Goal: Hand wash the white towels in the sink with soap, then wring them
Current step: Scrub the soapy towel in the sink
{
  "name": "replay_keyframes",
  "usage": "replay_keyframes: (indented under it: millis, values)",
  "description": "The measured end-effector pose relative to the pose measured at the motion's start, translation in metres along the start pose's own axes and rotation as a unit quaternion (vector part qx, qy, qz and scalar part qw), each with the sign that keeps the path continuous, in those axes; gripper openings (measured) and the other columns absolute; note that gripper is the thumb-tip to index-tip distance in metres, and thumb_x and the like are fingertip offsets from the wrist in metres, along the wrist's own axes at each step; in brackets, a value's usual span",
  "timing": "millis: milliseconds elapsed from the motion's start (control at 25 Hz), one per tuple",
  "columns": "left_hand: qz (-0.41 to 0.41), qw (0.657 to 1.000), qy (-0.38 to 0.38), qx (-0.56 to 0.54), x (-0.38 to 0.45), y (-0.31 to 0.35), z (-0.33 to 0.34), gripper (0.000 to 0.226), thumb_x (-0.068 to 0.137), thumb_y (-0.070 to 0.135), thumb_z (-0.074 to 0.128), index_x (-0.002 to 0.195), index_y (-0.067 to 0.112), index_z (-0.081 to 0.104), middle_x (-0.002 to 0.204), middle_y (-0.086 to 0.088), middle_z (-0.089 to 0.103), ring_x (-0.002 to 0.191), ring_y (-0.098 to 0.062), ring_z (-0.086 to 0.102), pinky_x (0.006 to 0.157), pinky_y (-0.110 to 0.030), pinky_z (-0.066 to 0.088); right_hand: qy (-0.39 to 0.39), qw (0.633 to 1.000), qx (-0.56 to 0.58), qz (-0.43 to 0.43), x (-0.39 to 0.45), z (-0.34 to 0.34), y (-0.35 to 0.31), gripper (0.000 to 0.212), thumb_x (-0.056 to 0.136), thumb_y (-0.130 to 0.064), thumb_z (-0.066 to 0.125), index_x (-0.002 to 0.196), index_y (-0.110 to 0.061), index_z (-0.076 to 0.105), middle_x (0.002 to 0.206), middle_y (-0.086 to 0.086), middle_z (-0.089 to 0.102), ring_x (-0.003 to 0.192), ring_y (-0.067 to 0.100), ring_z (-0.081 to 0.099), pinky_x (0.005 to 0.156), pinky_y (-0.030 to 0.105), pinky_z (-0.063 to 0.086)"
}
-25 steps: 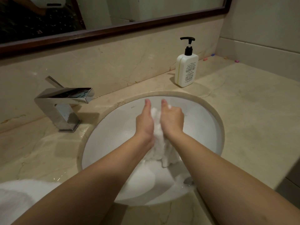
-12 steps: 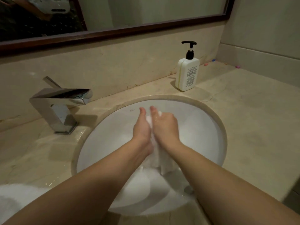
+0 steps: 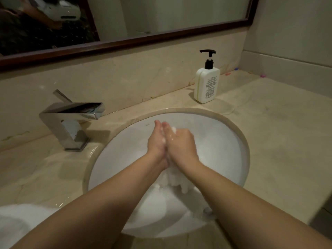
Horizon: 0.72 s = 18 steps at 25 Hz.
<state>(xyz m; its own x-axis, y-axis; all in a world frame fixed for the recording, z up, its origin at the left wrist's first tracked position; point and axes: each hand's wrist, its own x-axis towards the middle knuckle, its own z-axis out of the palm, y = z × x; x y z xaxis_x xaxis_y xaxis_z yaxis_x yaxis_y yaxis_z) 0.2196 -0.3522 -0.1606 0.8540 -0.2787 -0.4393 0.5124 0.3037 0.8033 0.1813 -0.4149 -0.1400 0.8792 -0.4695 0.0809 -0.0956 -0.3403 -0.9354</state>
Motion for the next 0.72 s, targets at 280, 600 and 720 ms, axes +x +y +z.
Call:
replay_keyframes:
  millis: [280, 600, 720]
  values:
    - [0.026, 0.999, 0.022, 0.028, -0.003, -0.002, 0.005, 0.080, 0.083, 0.085, 0.046, 0.094, 0.009, 0.069, 0.076, -0.007, 0.074, 0.074, -0.024, 0.074, 0.069, -0.035, 0.059, 0.035, 0.999, 0.028, 0.027, 0.002, 0.000, 0.003, 0.058, 0.100, -0.052, 0.049, 0.073, -0.004, 0.067, 0.077, 0.014, 0.071, 0.077, 0.032, 0.067, 0.067, 0.036, 0.049]
    - [0.027, 0.999, 0.031, 0.034, -0.002, -0.001, 0.003, 0.073, 0.092, 0.077, 0.043, 0.093, 0.010, 0.072, 0.076, -0.007, 0.074, 0.074, -0.023, 0.074, 0.071, -0.032, 0.058, 0.021, 0.996, 0.076, 0.032, -0.003, -0.005, 0.000, 0.054, 0.100, -0.047, 0.053, 0.054, -0.017, 0.051, 0.058, 0.002, 0.058, 0.061, 0.022, 0.059, 0.062, 0.032, 0.045]
    - [0.028, 0.998, 0.014, 0.062, -0.003, -0.002, 0.004, 0.086, 0.082, 0.085, 0.043, 0.114, 0.011, 0.073, 0.095, -0.010, 0.078, 0.090, -0.028, 0.076, 0.090, -0.043, 0.059, 0.085, 0.993, 0.062, 0.047, 0.005, -0.004, 0.002, 0.056, 0.101, -0.050, 0.049, 0.056, -0.016, 0.049, 0.065, 0.009, 0.062, 0.069, 0.031, 0.063, 0.065, 0.036, 0.046]
